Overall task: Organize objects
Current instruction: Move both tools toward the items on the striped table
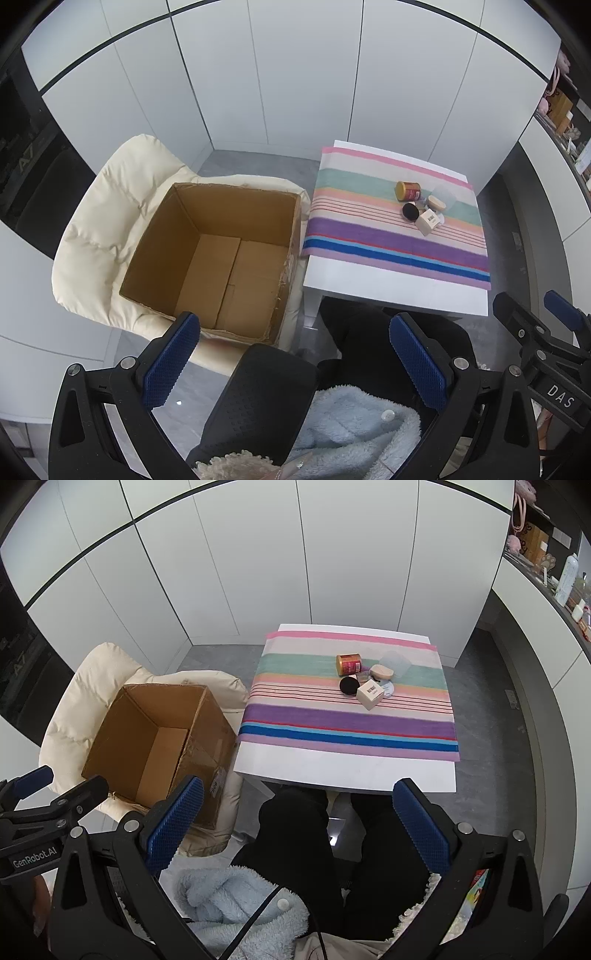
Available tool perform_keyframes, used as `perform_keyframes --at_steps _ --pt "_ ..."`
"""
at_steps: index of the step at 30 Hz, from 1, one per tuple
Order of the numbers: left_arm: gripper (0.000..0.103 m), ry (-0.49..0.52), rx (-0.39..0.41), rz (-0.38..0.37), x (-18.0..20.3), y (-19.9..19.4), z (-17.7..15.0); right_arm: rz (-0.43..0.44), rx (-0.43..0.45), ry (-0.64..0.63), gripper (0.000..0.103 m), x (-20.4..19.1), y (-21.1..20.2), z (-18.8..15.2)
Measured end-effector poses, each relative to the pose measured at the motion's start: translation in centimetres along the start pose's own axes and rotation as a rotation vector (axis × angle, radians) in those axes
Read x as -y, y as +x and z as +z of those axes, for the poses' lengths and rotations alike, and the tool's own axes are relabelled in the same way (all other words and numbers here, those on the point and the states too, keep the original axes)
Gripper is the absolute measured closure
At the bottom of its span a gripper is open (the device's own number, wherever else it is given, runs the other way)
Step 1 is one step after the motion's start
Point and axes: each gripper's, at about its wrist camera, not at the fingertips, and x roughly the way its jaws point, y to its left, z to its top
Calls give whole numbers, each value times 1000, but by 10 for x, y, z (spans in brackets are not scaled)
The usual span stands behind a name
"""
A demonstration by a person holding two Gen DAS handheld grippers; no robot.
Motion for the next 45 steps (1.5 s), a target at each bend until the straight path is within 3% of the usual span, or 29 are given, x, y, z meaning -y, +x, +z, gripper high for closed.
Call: perform_keyframes --at_steps 30,39,45 --pt "0 -17 19 2 52 9 6 3 16 2 0 48 2 5" --pt "0 5 36 -18 102 15 15 -61 33 14 0 101 0 14" --pt "0 46 27 -42 148 34 23 -117 51 78 0 165 0 20"
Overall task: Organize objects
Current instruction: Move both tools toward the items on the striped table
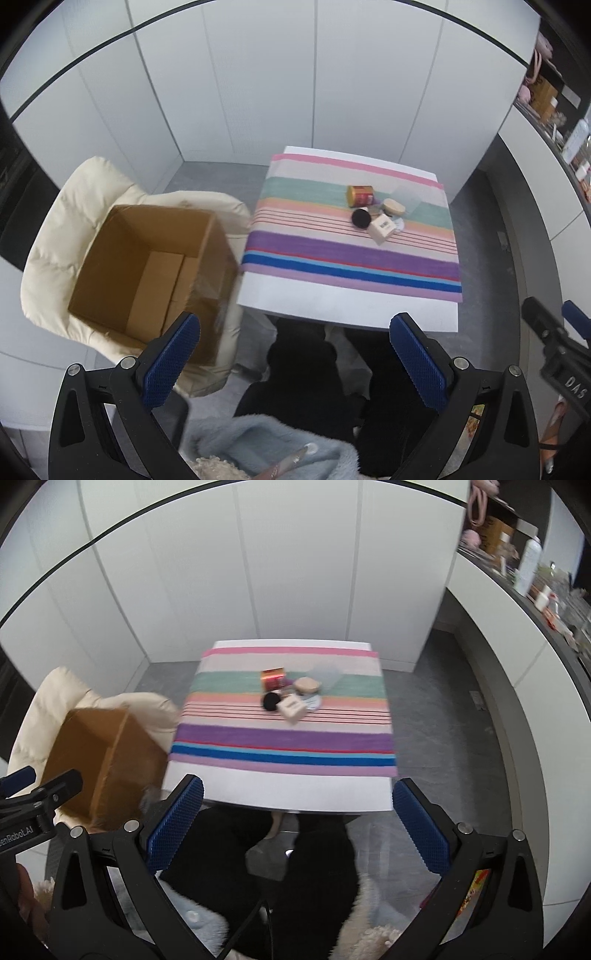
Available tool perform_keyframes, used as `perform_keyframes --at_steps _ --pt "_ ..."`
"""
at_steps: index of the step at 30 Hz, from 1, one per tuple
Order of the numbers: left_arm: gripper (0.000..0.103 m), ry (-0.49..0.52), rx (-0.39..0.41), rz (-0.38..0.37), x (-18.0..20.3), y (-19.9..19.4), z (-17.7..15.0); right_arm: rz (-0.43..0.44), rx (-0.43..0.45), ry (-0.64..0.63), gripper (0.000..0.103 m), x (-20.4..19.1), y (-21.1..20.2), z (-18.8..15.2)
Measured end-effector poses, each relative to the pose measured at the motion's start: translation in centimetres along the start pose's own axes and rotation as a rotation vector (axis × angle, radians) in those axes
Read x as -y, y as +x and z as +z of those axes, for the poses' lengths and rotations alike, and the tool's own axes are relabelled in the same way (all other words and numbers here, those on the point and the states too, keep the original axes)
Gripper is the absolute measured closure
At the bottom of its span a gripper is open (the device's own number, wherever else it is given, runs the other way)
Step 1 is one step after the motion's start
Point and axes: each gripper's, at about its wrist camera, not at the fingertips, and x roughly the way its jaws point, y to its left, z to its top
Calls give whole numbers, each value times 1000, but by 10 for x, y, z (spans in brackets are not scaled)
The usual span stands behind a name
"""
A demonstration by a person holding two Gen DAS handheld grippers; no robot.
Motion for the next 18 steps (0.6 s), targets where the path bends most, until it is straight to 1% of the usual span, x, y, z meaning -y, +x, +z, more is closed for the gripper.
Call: perform_keyframes --at_steps 1,5,10,12,14,15,17,18 --pt "0 6 -3 -10 7 4 2 -10 3 17 0 13 3 2" --pt "0 29 -35 -60 34 23 11 -61 12 64 0 46 11 8" --pt "0 70 -39 -55 62 38 17 -93 15 90 0 68 22 13" --pt "1 80 -32 -58 69 44 21 -90 7 99 0 74 27 13" --pt "6 69 -21 -75 71 52 26 -79 0 111 0 79 35 14" --pt "6 64 -21 -83 71 57 29 -72 3 117 0 83 40 14" --pt "6 94 -1 -85 75 68 32 -40 45 124 0 86 45 13" --pt "6 111 10 -58 77 74 34 -23 79 123 0 87 47 12"
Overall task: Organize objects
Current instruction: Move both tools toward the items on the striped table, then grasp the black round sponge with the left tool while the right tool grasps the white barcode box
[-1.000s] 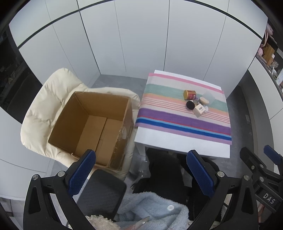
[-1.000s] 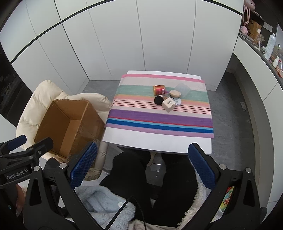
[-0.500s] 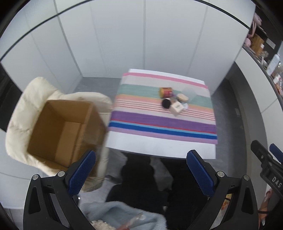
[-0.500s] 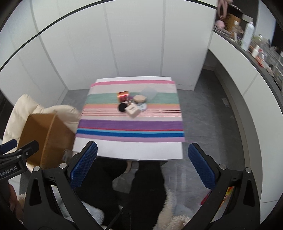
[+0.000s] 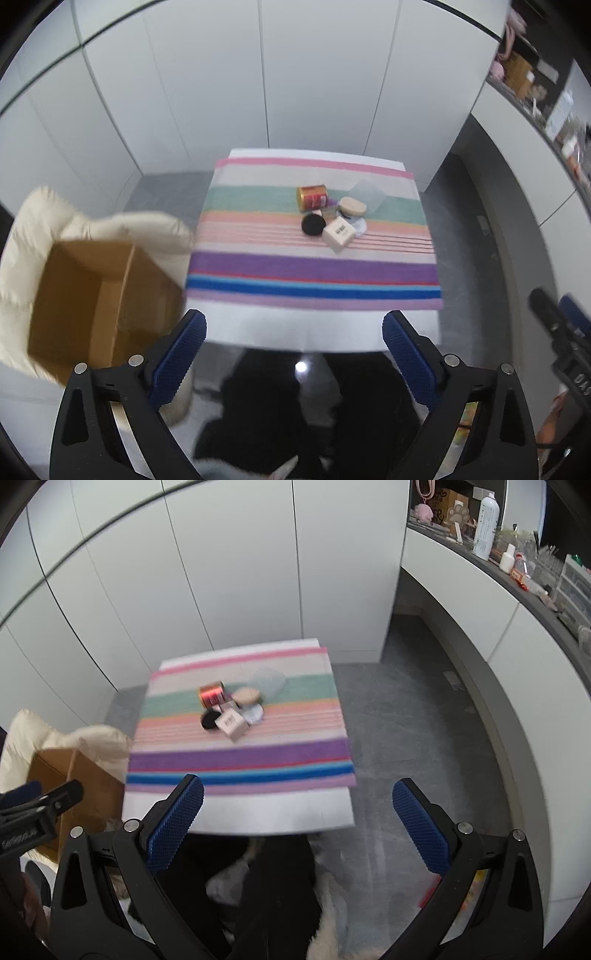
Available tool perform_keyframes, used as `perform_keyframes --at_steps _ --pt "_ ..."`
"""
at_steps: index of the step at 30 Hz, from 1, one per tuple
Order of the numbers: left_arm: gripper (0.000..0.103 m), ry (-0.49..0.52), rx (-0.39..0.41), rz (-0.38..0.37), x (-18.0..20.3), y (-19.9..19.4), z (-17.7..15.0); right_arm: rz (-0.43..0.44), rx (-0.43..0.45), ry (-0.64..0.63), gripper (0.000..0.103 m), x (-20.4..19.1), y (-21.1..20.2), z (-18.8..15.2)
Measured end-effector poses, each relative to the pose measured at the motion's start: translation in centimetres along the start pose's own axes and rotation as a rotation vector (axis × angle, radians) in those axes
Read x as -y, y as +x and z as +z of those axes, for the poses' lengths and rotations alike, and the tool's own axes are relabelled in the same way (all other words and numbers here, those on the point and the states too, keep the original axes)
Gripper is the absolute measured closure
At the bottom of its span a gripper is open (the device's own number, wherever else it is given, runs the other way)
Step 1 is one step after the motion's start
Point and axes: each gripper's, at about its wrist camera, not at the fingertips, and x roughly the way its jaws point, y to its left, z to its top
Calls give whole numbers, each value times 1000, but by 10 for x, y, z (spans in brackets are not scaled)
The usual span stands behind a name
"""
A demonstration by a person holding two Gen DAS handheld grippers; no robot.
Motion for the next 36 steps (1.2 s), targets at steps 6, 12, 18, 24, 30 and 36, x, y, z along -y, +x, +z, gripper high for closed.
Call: perform_keyframes --at_steps 6,12,18,24,30,36 --pt "5 -52 -10 -58 -9 63 15 -6 50 -10 0 5 47 -1" --pt "5 -30 6 -53 -11 136 37 147 17 77 0 14 124 5" --pt "5 -24 -38 -62 -22 221 57 181 14 -122 0 -29 216 6" --pt "5 -72 -106 -107 -40 288 56 269 -9 -363 2 -84 318 -11" --pt "5 -61 -153 -133 -41 333 47 255 -64 -493 23 -122 385 -24" --pt "5 -46 -127 -206 -26 357 55 294 -16 -361 47 -100 378 -16"
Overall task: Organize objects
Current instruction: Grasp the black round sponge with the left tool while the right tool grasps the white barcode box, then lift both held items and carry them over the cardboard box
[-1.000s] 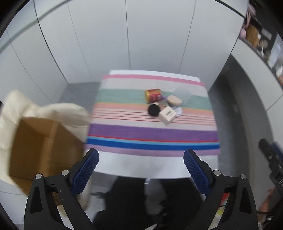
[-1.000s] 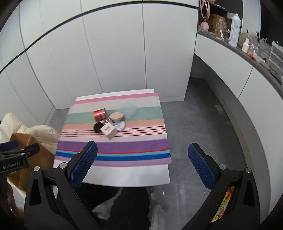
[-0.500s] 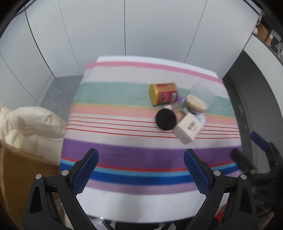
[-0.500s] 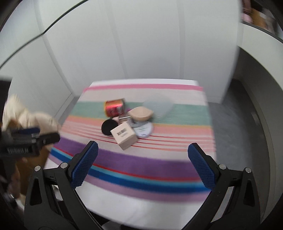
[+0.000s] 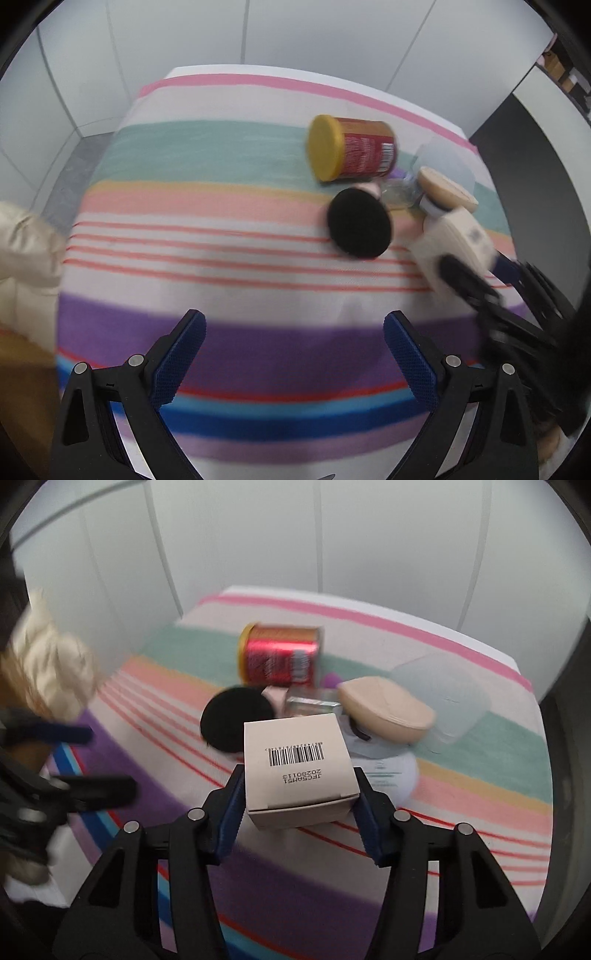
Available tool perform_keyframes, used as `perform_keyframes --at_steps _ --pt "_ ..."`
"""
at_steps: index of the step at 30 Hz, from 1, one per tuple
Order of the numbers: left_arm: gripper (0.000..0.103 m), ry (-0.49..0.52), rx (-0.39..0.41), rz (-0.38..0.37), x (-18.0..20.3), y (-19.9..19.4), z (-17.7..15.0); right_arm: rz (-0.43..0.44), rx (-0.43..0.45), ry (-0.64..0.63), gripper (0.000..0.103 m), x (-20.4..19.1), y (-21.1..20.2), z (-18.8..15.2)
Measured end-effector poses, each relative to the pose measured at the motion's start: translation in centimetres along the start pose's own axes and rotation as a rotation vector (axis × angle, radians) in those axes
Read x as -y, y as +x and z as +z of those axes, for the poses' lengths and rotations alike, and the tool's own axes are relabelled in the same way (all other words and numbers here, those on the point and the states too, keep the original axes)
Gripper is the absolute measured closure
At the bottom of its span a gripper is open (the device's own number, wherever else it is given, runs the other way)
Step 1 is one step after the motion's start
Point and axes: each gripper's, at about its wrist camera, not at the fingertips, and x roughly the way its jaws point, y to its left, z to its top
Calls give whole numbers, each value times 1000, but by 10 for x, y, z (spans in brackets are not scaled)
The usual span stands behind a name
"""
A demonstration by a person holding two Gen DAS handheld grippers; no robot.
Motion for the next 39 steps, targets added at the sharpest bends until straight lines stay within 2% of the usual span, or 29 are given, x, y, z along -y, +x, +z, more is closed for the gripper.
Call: perform_keyframes --at_steps 5,10,12,14,15,16,18,20,26,30,34,39 --pt "7 14 7 -30 21 33 23 -39 32 179 49 40 -39 -10" --pt "11 -28 37 -10 30 42 41 -85 32 234 49 64 -63 -14" --pt "24 -38 62 -1 30 43 45 -79 27 259 49 70 -67 -17" --pt "49 -48 64 -32 29 44 46 -82 27 279 49 74 -72 -16" --pt "54 -46 69 -54 30 43 46 -86 27 283 49 74 -74 -15" --pt "55 -39 66 -59 32 42 47 -91 28 291 49 75 -75 -15" --pt "56 -3 76 -11 39 40 46 -92 24 296 49 73 -75 -15" --pt "58 19 88 -9 44 34 45 -97 24 295 49 71 -75 -15" --pt "58 11 110 -20 46 2 52 -130 28 302 49 66 -81 -6" --pt "58 21 149 7 51 -29 59 -163 50 308 50 65 -101 8" --pt "58 3 183 11 48 -73 68 -204 89 295 50 59 -133 33" --pt "58 -11 264 16 44 -146 80 -246 149 258 50 44 -180 65"
